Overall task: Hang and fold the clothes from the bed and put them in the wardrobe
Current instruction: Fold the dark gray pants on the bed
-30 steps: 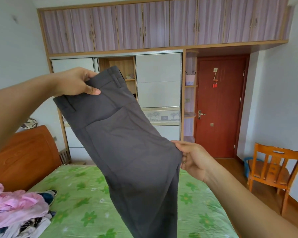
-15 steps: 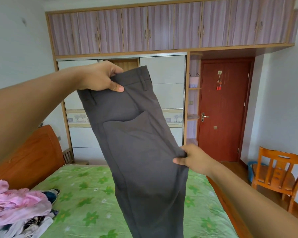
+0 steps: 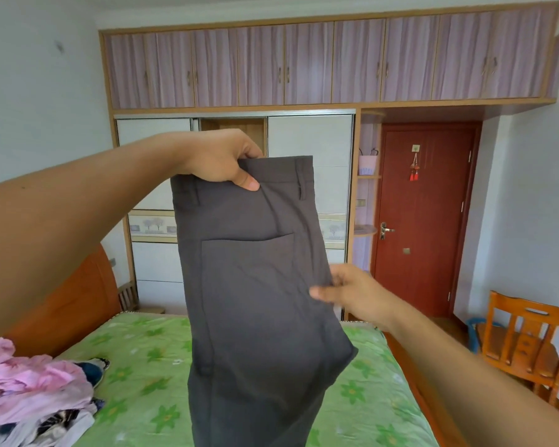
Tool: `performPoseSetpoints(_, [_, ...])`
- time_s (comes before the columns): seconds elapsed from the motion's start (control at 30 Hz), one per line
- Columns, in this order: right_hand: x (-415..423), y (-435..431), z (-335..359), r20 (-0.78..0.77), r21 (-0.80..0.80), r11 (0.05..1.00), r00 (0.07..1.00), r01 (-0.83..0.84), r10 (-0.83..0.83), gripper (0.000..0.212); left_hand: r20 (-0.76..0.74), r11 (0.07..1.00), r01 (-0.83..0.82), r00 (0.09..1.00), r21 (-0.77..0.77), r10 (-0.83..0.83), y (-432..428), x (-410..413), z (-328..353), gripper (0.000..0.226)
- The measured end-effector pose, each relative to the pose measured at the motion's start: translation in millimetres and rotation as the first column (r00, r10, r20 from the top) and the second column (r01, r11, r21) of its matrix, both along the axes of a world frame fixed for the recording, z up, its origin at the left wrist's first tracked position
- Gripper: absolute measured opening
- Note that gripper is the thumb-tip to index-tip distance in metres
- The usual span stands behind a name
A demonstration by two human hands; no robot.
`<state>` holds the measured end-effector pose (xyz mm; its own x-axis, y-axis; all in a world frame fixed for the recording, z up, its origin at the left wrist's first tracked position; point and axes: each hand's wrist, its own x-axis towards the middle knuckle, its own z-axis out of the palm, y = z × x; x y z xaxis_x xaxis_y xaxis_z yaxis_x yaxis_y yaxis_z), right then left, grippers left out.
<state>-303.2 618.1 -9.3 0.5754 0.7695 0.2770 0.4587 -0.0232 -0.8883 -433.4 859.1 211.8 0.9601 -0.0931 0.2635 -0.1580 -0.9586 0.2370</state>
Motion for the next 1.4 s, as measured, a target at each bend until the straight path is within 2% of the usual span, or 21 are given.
performPoseSetpoints(0.13, [11.3, -8.3, -51.2, 0.022, -0.347, 0.938, 1.000, -0.008, 0.017, 0.025, 0.021, 0.999, -0.014, 1.000, -0.032, 0.015, 5.0, -8.9, 6.6, 0.014])
performPoseSetpoints(0.23, [10.4, -11.0, -43.5, 0.075, -0.472, 0.882, 0.996, 0.003, 0.037, 0.018, 0.009, 0.999, -0.015, 1.000, -0.047, 0.016, 2.9, -10.8, 5.8, 0.015])
performPoseSetpoints(0.27, [5.6, -10.9, -29.9, 0.094, -0.476, 0.879, 0.993, -0.021, 0.074, 0.022, 0.006, 0.999, -0.017, 1.000, -0.049, 0.017, 2.0, -10.7, 4.5, 0.015])
performPoseSetpoints(0.3, [-1.4, -10.2, -12.2, 0.095, -0.433, 0.899, 0.988, -0.066, 0.118, 0.031, 0.000, 0.999, -0.021, 1.000, -0.050, 0.021, 0.7, -10.4, 2.6, 0.015])
performPoseSetpoints(0.37, [-18.7, -4.9, 31.4, 0.050, -0.216, 0.966, 0.986, -0.144, 0.158, 0.037, -0.023, 0.999, -0.018, 1.000, -0.048, 0.017, -2.6, -8.3, -2.1, 0.016])
performPoseSetpoints(0.43, [-31.4, 5.8, 74.4, 0.060, 0.065, 0.993, 0.993, -0.103, 0.100, 0.026, -0.050, 0.999, -0.003, 0.999, -0.054, 0.000, -7.4, -5.8, -8.1, 0.017])
performPoseSetpoints(0.5, [-36.3, 16.2, 106.9, 0.075, 0.246, 0.969, 0.997, 0.005, -0.024, 0.025, -0.070, 0.998, 0.005, 0.998, -0.063, -0.009, -11.9, -5.8, -13.1, 0.021])
performPoseSetpoints(0.57, [-37.0, 23.6, 121.1, 0.093, 0.286, 0.956, 0.992, 0.058, -0.088, 0.024, -0.080, 0.998, 0.007, 0.997, -0.069, -0.013, -12.7, -8.4, -14.6, 0.025])
performPoseSetpoints(0.7, [-37.7, 29.8, 110.6, 0.041, 0.305, 0.951, 0.996, 0.057, -0.073, 0.019, -0.204, 0.987, 0.040, 0.976, -0.158, -0.072, -16.8, -13.6, -15.0, 0.034])
performPoseSetpoints(0.77, [-37.8, 34.4, 101.9, 0.050, 0.312, 0.947, 0.995, 0.072, -0.092, 0.016, -0.147, 0.986, 0.083, 0.984, -0.145, -0.104, -25.0, -8.1, -19.2, 0.027])
performPoseSetpoints(0.83, [-37.6, 36.2, 93.9, 0.045, 0.307, 0.949, 0.994, 0.078, -0.097, 0.018, -0.036, 0.990, 0.115, 0.992, -0.078, -0.118, -32.2, 0.8, -26.8, 0.012])
performPoseSetpoints(0.87, [-36.0, 34.3, 89.0, 0.032, 0.294, 0.953, 0.996, 0.066, -0.079, 0.019, -0.002, 0.993, 0.110, 0.994, -0.036, -0.110, -33.0, 5.1, -30.5, 0.012])
performPoseSetpoints(0.93, [-28.9, 25.0, 74.8, 0.041, 0.199, 0.980, 0.998, 0.030, -0.039, 0.015, 0.031, 0.996, 0.085, 0.996, 0.042, -0.086, -30.1, 11.2, -36.3, 0.016])
performPoseSetpoints(1.0, [-18.4, 9.7, 51.1, 0.110, -0.014, 0.998, 0.992, 0.056, -0.054, 0.008, 0.072, 0.997, 0.053, 0.996, 0.062, -0.057, -23.4, 13.3, -37.2, 0.023])
performPoseSetpoints(1.1, [2.0, -17.0, -0.8, 0.151, -0.266, 0.954, 0.983, 0.140, -0.102, 0.005, 0.136, 0.999, 0.000, 0.991, 0.052, -0.007, -13.3, 13.2, -29.9, 0.023])
performPoseSetpoints(1.2, [10.4, -36.7, -43.5, 0.121, -0.347, 0.925, 0.986, 0.153, -0.118, 0.015, 0.162, 0.999, -0.015, 0.987, 0.040, 0.008, -9.3, 13.0, -23.3, 0.024])
performPoseSetpoints(1.27, [12.6, -41.6, -58.8, 0.094, -0.367, 0.916, 0.986, 0.162, -0.137, 0.011, 0.144, 0.997, -0.003, 0.990, 0.076, -0.008, -14.0, 15.1, -25.3, 0.027])
performPoseSetpoints(1.4, [12.6, -44.0, -55.4, 0.139, -0.532, 0.838, 0.989, 0.122, -0.056, 0.042, 0.111, 0.992, 0.016, 0.993, 0.123, -0.029, -23.6, 21.0, -37.5, 0.014])
